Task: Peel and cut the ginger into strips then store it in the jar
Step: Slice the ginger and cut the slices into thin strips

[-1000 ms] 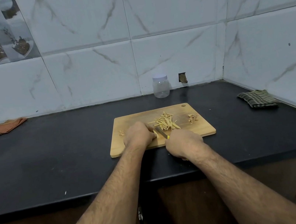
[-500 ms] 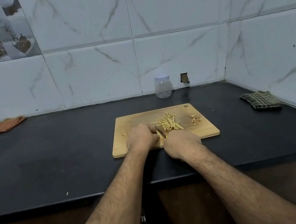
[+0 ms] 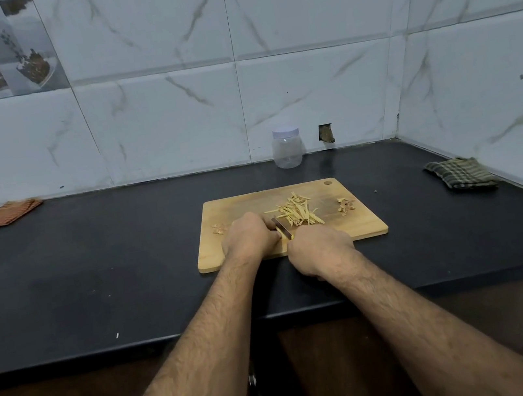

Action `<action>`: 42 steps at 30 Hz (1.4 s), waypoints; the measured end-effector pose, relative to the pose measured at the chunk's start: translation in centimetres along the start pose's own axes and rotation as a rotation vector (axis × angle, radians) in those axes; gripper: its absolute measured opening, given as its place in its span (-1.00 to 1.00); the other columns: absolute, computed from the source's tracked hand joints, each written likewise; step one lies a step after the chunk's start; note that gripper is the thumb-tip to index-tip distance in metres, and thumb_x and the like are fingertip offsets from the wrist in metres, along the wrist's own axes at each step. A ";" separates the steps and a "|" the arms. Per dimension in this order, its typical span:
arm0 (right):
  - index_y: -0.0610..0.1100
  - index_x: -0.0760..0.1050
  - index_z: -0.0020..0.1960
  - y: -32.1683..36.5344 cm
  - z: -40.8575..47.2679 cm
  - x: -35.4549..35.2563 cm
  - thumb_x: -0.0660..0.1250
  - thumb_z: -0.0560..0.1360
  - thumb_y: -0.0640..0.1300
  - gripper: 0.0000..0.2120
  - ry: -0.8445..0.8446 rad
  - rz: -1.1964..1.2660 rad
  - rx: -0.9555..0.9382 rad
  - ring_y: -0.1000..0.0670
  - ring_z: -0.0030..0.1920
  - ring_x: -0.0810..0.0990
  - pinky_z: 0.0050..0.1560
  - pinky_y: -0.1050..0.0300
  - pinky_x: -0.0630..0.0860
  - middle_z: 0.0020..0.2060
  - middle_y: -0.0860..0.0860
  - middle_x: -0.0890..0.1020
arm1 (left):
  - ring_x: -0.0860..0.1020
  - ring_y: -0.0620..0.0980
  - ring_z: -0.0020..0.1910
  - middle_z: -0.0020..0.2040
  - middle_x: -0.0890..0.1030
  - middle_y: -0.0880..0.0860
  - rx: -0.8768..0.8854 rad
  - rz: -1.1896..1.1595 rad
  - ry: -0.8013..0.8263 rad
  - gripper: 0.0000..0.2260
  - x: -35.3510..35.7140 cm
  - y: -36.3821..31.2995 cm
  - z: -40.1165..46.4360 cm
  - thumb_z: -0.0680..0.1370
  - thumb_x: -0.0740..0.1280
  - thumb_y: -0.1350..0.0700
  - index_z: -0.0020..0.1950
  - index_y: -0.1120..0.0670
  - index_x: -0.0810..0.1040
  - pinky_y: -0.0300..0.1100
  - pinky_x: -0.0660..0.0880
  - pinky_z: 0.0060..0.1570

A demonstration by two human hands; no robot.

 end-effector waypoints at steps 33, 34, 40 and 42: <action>-0.11 0.56 0.18 -0.8 -1.8 -0.7 0.17 0.63 -0.08 -0.75 -0.061 -0.005 0.016 -0.09 0.02 0.55 -0.08 0.07 0.43 0.14 -0.06 0.61 | 0.58 0.01 0.13 0.09 0.67 -0.06 -0.006 -0.030 -0.067 -0.85 -0.1 0.0 -1.0 0.54 0.41 -0.04 0.09 -0.20 0.69 -0.20 0.40 -0.10; -0.11 0.56 0.18 -0.6 -1.7 -0.6 0.17 0.63 -0.07 -0.75 -0.060 0.003 0.011 -0.09 0.02 0.54 -0.08 0.07 0.43 0.14 -0.05 0.61 | 0.58 0.02 0.12 0.08 0.67 -0.05 -0.005 -0.027 -0.069 -0.85 -0.2 0.0 -1.1 0.54 0.41 -0.03 0.08 -0.19 0.69 -0.19 0.40 -0.10; -0.12 0.55 0.22 0.1 -1.3 -0.2 0.16 0.64 -0.08 -0.74 -0.051 0.002 -0.011 -0.09 0.12 0.56 -0.06 0.06 0.42 0.16 -0.06 0.59 | 0.57 0.03 0.09 0.08 0.67 -0.03 -0.013 -0.027 -0.071 -0.86 -0.3 0.0 -1.2 0.54 0.41 -0.04 0.08 -0.16 0.70 -0.20 0.40 -0.10; -0.12 0.55 0.22 0.2 -1.3 -0.2 0.17 0.63 -0.09 -0.74 -0.046 -0.006 -0.009 -0.09 0.10 0.56 -0.07 0.06 0.42 0.16 -0.06 0.59 | 0.58 0.05 0.12 0.08 0.67 -0.01 -0.015 -0.030 -0.072 -0.85 -0.3 0.0 -1.1 0.53 0.42 -0.05 0.08 -0.15 0.70 -0.19 0.40 -0.10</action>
Point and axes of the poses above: each hand's wrist, its own z-axis towards the middle knuckle, its own x-axis out of the palm, y = z × x, the point moved 7 cm from there along z, towards the middle knuckle
